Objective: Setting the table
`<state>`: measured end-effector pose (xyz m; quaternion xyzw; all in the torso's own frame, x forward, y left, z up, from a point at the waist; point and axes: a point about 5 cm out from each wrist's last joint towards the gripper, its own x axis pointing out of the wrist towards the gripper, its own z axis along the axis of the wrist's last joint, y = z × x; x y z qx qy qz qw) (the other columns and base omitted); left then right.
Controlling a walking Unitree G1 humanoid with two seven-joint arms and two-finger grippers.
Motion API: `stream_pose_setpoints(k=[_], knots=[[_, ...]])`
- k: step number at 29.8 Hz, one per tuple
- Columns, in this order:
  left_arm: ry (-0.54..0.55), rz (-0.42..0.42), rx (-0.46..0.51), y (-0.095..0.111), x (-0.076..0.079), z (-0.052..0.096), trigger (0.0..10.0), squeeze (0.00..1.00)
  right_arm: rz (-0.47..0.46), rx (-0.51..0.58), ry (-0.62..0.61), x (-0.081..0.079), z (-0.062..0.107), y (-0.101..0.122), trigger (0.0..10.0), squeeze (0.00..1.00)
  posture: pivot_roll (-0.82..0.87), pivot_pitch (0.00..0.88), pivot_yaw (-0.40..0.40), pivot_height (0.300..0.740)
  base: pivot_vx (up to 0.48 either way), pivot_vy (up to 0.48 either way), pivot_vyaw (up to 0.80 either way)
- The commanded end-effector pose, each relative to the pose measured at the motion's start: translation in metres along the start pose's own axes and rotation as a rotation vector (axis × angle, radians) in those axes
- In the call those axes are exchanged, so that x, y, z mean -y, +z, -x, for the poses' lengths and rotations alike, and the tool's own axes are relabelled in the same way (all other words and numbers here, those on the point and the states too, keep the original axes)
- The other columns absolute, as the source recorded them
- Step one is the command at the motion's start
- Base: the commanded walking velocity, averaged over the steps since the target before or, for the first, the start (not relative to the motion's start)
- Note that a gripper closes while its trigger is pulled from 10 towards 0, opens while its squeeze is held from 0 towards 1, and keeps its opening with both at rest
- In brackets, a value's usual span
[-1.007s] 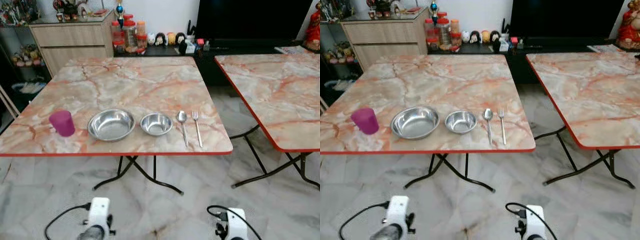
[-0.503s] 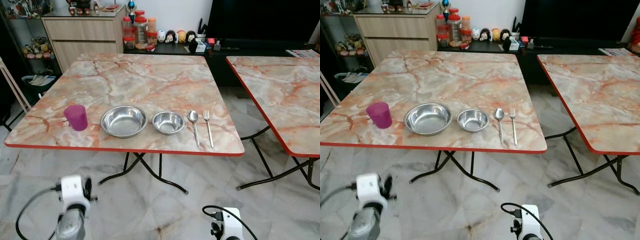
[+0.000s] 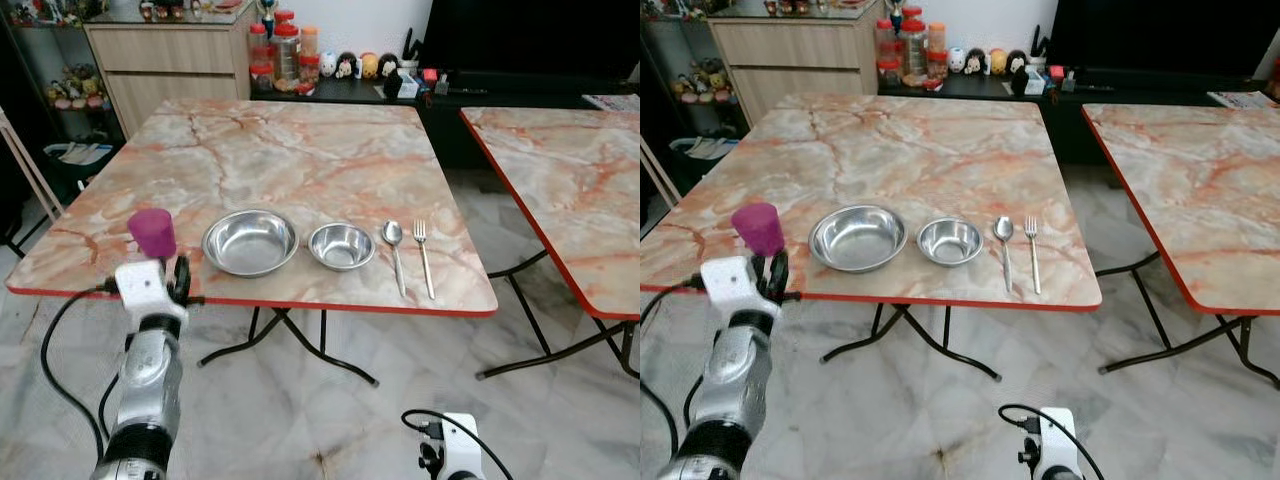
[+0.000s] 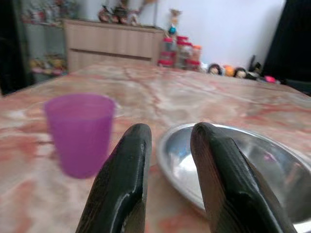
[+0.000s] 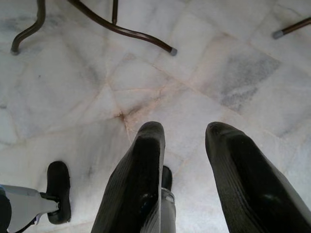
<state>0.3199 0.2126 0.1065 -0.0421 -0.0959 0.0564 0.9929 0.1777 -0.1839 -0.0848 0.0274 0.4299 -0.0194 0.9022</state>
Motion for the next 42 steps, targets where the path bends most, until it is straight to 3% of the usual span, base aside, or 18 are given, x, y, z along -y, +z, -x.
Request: stream_pose_setpoints(k=[1,4,5,6,7,20,21,22,29,42], knots=[[-0.026,0.013,-0.019,0.0,0.006,-0.004,10.0,0.0,0.001,0.015,-0.007,0.001,0.0,0.003,10.0,0.0,0.02,0.0,-0.025,0.725,0.281,0.0,0.0],[-0.05,0.001,-0.031,-0.001,0.01,-0.005,10.0,0.0,-0.002,0.014,-0.009,0.001,0.0,0.003,10.0,0.0,0.02,0.0,-0.018,0.725,0.279,0.0,0.0],[-0.058,-0.002,-0.034,-0.001,0.011,-0.005,10.0,0.27,-0.002,0.014,-0.008,0.001,0.0,0.003,10.0,0.0,0.01,0.0,-0.016,0.725,0.277,0.0,0.0],[-0.058,-0.002,-0.034,-0.001,0.011,-0.005,10.0,0.27,-0.002,0.014,-0.008,0.001,0.0,0.003,10.0,0.0,0.01,0.0,-0.016,0.725,0.277,0.0,0.0],[-0.059,0.005,-0.037,-0.001,0.011,-0.005,10.0,1.0,-0.002,0.014,-0.007,0.001,0.0,0.003,10.0,0.0,0.01,0.0,-0.015,0.725,0.281,0.0,0.0],[-0.069,0.027,-0.046,0.0,0.015,-0.006,10.0,1.0,0.008,0.014,0.004,-0.002,-0.001,0.005,10.0,0.0,0.03,0.0,-0.026,0.725,0.277,0.0,0.0],[-0.066,0.022,-0.046,0.001,0.015,-0.007,10.0,0.09,0.007,0.015,0.004,-0.002,-0.001,0.005,10.0,0.0,0.03,0.0,-0.026,0.725,0.0,0.0,0.0],[-0.063,0.018,-0.045,0.001,0.014,-0.007,10.0,0.0,0.006,0.016,0.003,-0.002,-0.001,0.005,10.0,0.0,0.03,0.0,-0.028,0.725,0.0,0.0,0.0],[-0.054,0.043,-0.027,0.007,0.012,-0.01,10.0,0.0,0.004,0.013,0.001,-0.001,-0.001,0.004,10.0,0.0,0.04,0.0,-0.034,0.725,0.0,0.0,0.0],[-0.054,0.048,0.0,0.014,0.011,-0.015,10.0,0.0,-0.003,0.005,-0.001,-0.003,-0.001,0.003,10.0,0.0,0.04,0.0,-0.032,0.725,0.319,0.0,0.0]])
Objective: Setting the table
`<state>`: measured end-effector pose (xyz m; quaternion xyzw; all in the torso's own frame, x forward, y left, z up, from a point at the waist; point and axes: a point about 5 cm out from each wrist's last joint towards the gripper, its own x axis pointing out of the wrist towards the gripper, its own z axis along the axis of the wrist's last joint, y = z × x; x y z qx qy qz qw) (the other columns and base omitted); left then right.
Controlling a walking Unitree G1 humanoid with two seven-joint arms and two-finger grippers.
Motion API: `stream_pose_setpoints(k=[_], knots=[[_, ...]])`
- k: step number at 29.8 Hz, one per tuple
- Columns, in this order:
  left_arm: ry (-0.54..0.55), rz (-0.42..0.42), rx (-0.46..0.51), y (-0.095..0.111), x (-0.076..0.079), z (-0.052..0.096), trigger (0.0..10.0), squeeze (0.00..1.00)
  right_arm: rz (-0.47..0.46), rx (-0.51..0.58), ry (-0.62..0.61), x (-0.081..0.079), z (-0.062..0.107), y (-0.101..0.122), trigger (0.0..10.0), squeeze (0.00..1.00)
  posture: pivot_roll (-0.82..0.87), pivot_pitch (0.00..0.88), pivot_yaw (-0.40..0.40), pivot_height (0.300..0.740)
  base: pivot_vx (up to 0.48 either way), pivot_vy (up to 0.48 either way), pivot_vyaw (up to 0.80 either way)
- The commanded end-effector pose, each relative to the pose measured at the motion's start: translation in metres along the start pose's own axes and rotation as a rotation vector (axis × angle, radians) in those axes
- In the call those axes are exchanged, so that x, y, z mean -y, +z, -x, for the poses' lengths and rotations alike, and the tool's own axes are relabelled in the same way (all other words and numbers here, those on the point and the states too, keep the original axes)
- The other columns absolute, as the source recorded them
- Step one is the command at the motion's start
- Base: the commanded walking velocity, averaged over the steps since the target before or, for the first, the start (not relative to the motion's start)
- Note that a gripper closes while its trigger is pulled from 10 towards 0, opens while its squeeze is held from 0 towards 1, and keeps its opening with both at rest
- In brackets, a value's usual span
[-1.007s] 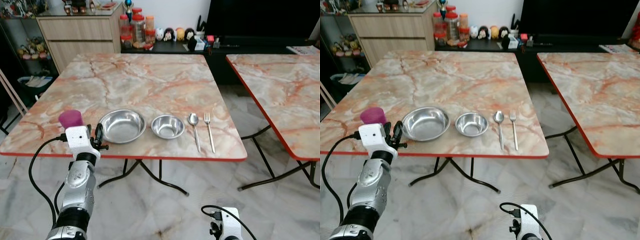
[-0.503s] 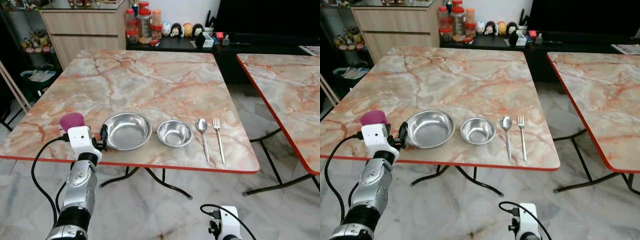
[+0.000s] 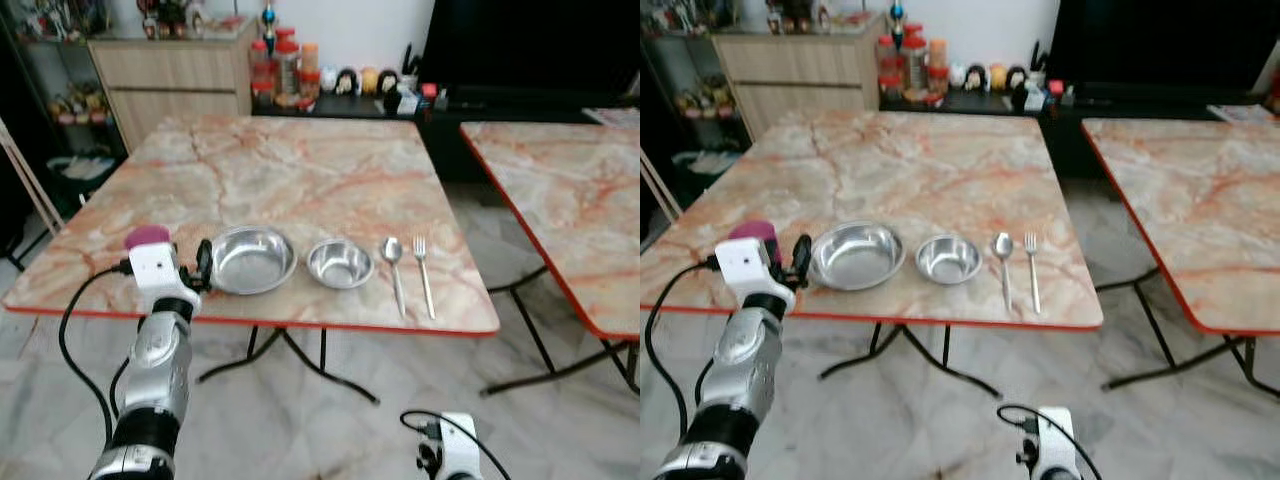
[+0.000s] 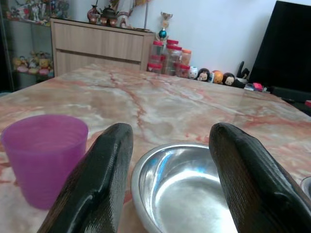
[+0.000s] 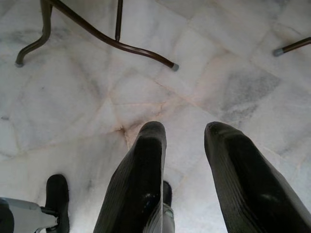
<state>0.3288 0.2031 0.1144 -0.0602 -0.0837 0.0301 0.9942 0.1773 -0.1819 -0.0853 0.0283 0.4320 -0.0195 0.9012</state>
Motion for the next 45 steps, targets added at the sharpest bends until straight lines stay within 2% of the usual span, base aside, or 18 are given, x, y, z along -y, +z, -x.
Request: stream_pose_setpoints(k=[1,13,21,27,34,38,41,45], knots=[[-0.007,0.008,0.031,0.009,0.0,-0.006,10.0,0.0,-0.002,0.01,-0.002,-0.001,-0.001,0.004,10.0,0.0,0.04,0.0,-0.032,0.725,0.341,0.0,0.0],[-0.006,0.006,0.046,0.014,-0.001,-0.008,10.0,0.0,-0.005,0.006,-0.012,0.002,0.0,0.003,10.0,0.0,0.04,0.0,-0.033,0.725,0.355,0.0,0.0],[-0.005,0.005,0.064,0.018,-0.002,-0.009,10.0,0.0,-0.007,-0.016,-0.036,0.011,0.005,-0.012,10.0,0.0,0.04,0.0,-0.032,0.725,0.36,0.0,0.0],[-0.011,0.007,0.072,0.02,0.0,-0.01,10.0,0.0,-0.017,-0.024,-0.041,0.012,0.006,-0.017,10.0,0.0,0.03,0.0,-0.03,0.725,0.359,0.0,0.0],[-0.009,0.015,0.098,0.026,-0.001,-0.012,10.0,0.0,-0.028,-0.023,-0.043,0.011,0.007,-0.018,10.0,0.0,0.03,0.0,-0.026,0.725,0.0,0.0,0.0],[-0.01,0.011,0.109,0.031,-0.004,-0.012,10.0,0.0,-0.032,-0.025,-0.045,0.011,0.007,-0.019,10.0,0.0,0.03,0.0,-0.026,0.725,0.0,0.0,0.0],[-0.008,0.008,0.125,0.043,-0.011,-0.012,10.0,0.0,-0.034,-0.036,-0.047,0.012,0.008,-0.022,10.0,0.0,0.03,0.0,-0.025,0.725,0.0,0.0,0.0],[0.009,0.0,0.079,0.048,-0.023,-0.01,10.0,0.0,-0.035,-0.044,-0.049,0.012,0.008,-0.024,10.0,0.0,0.04,0.0,-0.02,0.725,0.0,0.0,0.0]])
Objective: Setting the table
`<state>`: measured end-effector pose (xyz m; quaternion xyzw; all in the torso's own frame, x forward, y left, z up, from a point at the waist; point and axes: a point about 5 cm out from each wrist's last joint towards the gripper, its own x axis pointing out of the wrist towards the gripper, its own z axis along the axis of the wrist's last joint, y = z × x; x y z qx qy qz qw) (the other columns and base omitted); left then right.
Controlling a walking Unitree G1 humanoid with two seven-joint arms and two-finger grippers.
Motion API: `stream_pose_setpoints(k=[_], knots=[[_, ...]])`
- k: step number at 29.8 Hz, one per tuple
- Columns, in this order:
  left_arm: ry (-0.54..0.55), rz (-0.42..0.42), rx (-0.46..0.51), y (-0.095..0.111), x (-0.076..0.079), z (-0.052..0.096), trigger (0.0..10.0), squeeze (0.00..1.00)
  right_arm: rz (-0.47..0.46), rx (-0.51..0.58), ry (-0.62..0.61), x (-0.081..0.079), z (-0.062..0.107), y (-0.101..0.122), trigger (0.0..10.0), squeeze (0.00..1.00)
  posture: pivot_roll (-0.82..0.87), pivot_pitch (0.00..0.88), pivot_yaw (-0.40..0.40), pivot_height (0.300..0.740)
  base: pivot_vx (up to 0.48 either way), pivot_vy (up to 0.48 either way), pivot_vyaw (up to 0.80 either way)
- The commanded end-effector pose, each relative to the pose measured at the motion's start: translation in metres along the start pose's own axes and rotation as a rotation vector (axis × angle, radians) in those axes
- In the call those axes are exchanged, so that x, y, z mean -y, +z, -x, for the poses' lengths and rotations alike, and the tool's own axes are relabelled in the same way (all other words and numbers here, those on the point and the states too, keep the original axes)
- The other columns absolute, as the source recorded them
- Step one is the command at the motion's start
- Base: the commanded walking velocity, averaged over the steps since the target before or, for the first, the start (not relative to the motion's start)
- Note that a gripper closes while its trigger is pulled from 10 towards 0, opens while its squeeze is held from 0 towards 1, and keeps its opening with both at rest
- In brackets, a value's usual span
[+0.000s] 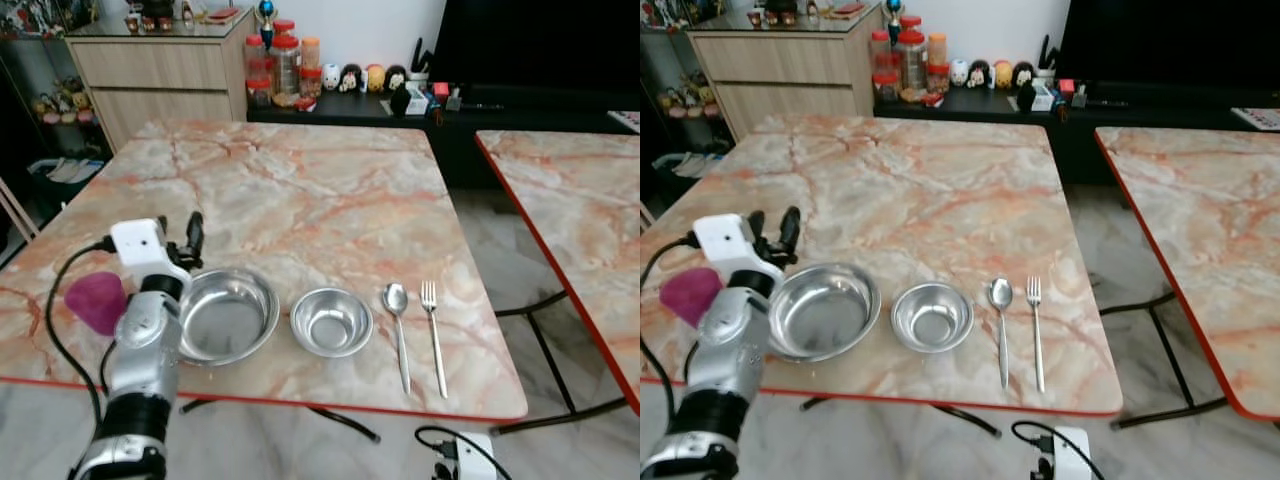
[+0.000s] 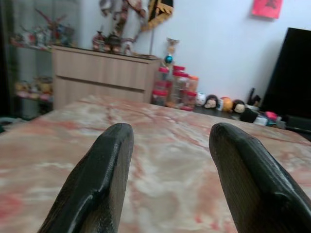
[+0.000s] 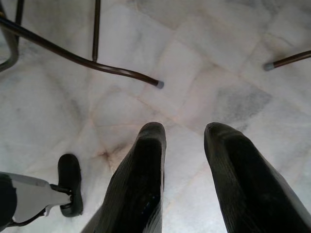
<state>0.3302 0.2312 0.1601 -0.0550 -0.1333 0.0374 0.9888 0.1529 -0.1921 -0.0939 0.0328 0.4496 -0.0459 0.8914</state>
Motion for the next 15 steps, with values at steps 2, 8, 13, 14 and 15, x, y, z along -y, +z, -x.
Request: stream_pose_setpoints(k=[2,8,13,14,15], knots=[[-0.002,0.027,-0.055,0.006,-0.009,0.005,10.0,0.0,-0.006,-0.009,-0.006,0.001,0.0,-0.002,10.0,0.0,0.04,0.0,-0.018,0.725,0.0,0.0,0.0],[-0.093,0.097,-0.225,0.007,-0.013,0.021,10.0,0.0,-0.006,-0.019,-0.009,0.001,0.001,-0.004,10.0,0.0,0.05,0.0,-0.016,0.725,0.0,0.0,0.0],[-0.129,0.136,-0.308,0.011,-0.022,0.038,10.0,1.0,-0.007,-0.029,-0.011,0.002,0.001,-0.006,10.0,0.0,0.08,0.0,-0.016,0.725,0.0,0.0,0.0],[-0.13,0.139,-0.317,0.011,-0.022,0.039,10.0,1.0,-0.007,-0.029,-0.011,0.002,0.001,-0.006,10.0,0.0,0.08,0.0,-0.016,0.725,0.0,0.0,0.0],[-0.134,0.123,-0.353,0.007,-0.023,0.042,10.0,1.0,-0.007,-0.03,-0.01,0.002,0.001,-0.006,10.0,0.0,0.08,0.0,-0.016,0.725,0.0,0.0,0.0]])
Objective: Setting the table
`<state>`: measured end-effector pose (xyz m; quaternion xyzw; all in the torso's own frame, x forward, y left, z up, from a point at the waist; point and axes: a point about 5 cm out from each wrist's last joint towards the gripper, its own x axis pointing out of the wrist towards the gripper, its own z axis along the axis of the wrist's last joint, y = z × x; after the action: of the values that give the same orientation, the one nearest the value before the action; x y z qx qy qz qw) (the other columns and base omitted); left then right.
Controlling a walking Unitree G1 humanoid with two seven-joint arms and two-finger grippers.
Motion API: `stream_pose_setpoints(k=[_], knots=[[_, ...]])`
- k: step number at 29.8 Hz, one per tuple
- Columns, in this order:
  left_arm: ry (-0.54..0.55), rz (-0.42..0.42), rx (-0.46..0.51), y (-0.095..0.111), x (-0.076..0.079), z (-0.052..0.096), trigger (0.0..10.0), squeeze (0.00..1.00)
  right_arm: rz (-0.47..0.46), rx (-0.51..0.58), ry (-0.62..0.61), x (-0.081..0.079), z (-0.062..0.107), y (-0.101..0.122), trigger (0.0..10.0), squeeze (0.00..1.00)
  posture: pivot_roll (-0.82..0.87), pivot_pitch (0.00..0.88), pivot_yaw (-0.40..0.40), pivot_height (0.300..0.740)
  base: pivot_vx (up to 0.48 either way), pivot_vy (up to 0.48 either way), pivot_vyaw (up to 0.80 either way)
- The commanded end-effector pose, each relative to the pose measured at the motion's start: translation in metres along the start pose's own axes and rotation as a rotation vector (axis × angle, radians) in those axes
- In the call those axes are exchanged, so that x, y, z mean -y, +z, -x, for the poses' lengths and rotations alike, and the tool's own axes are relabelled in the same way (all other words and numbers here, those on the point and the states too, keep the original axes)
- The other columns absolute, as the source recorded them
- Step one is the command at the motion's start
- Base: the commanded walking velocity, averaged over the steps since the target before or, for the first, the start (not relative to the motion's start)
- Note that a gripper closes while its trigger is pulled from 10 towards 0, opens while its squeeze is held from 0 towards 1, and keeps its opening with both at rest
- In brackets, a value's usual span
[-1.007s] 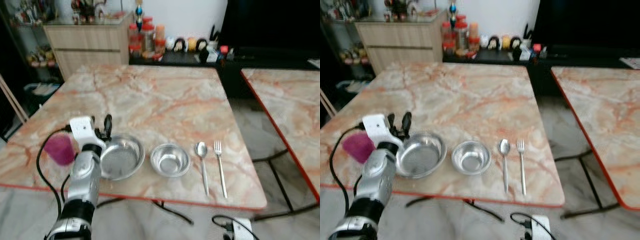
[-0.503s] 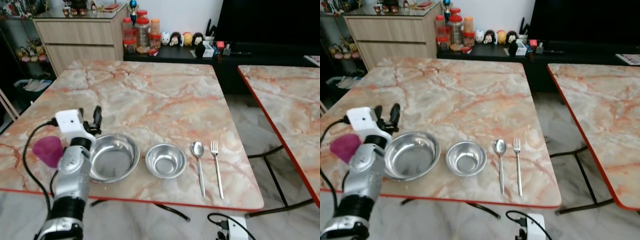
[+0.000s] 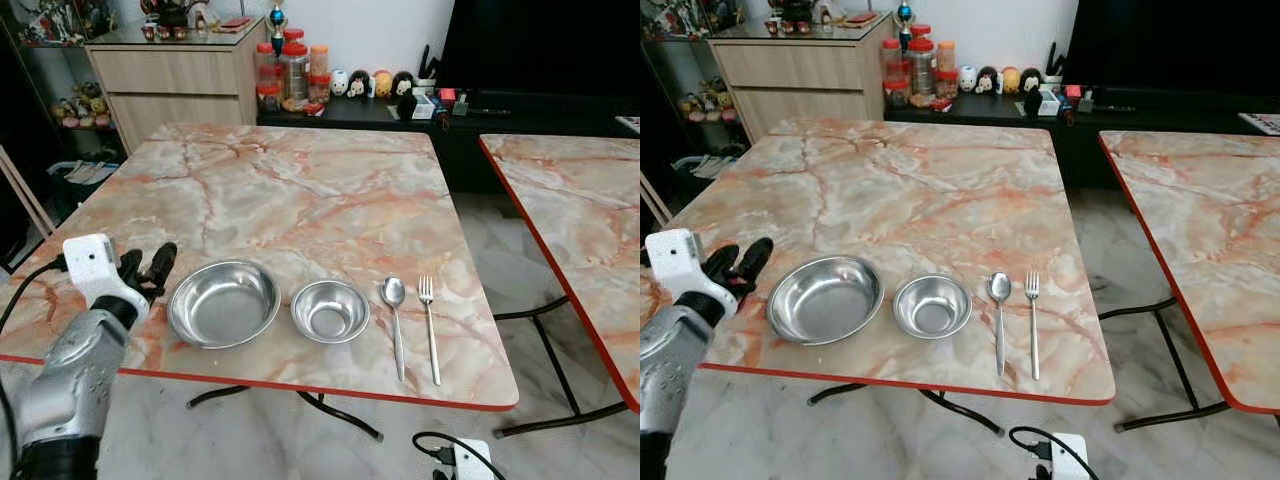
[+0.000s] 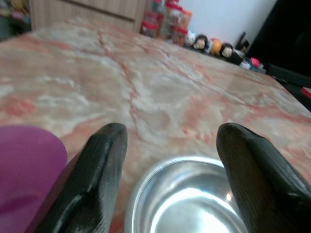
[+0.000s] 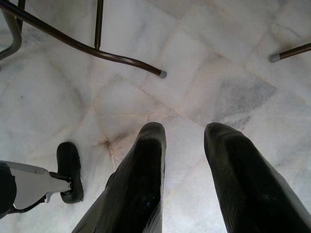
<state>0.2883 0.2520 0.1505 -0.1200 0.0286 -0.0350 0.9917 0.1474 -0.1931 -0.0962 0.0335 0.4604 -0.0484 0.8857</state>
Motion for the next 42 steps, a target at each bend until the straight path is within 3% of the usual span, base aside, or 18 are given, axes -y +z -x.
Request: stream_pose_setpoints(k=[1,6,7,11,25,42], knots=[[-0.023,-0.024,-0.032,0.001,0.002,0.003,10.0,1.0,-0.004,-0.005,-0.005,0.001,0.0,0.0,10.0,0.0,0.08,0.0,-0.015,0.725,0.0,0.0,0.0],[-0.025,-0.043,-0.128,-0.011,0.004,0.009,10.0,1.0,0.0,-0.001,-0.002,0.001,-0.001,0.003,10.0,0.0,0.08,0.0,-0.014,0.725,0.0,0.0,0.0],[-0.045,-0.046,-0.167,-0.014,0.008,0.011,10.0,0.0,0.0,0.0,-0.001,0.001,-0.001,0.003,10.0,0.0,0.08,0.0,-0.014,0.725,0.0,0.0,0.0],[-0.037,-0.034,-0.219,-0.02,0.01,0.014,10.0,0.0,0.001,-0.001,-0.001,0.001,-0.001,0.002,10.0,0.0,0.08,0.0,-0.014,0.725,0.0,0.0,0.0],[0.064,-0.027,-0.262,-0.025,0.002,0.015,10.0,0.0,-0.008,-0.001,-0.004,0.0,0.0,0.001,10.0,0.0,0.07,0.0,-0.012,0.725,0.0,0.0,0.0],[0.141,-0.035,-0.277,-0.04,0.006,0.004,10.0,0.0,-0.014,0.001,-0.011,0.003,0.0,0.002,10.0,0.0,0.05,0.0,-0.013,0.725,0.0,0.0,0.0]])
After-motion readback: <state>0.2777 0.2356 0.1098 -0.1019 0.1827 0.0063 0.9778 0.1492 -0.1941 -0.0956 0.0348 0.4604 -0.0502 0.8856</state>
